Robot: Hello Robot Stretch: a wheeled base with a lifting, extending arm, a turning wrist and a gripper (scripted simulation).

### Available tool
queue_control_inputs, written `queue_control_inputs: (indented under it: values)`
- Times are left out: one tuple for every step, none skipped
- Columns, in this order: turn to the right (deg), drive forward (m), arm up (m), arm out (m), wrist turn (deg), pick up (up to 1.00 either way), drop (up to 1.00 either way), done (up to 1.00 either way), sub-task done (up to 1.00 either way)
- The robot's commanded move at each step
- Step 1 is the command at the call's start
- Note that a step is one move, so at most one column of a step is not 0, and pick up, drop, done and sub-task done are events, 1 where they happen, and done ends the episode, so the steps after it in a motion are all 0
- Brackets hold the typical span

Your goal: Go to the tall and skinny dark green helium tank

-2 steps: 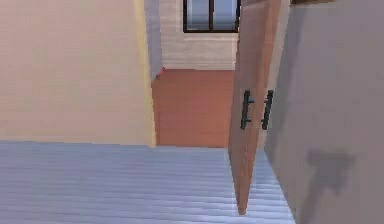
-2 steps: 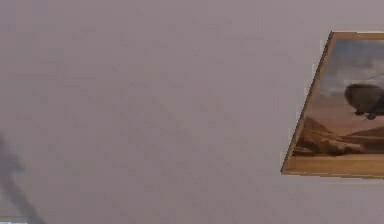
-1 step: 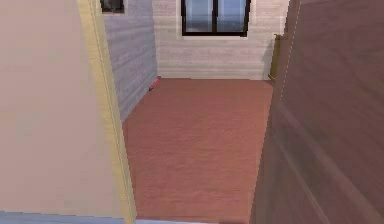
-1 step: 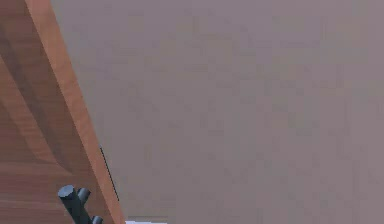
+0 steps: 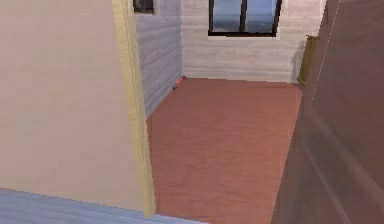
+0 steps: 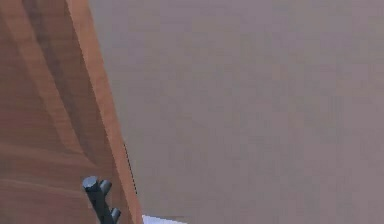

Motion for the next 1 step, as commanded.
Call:
queue_control_inputs:
  values:
    - [0.0,0.05,0.0,0.0,0.0,0.0,0.0,0.0,0.0]
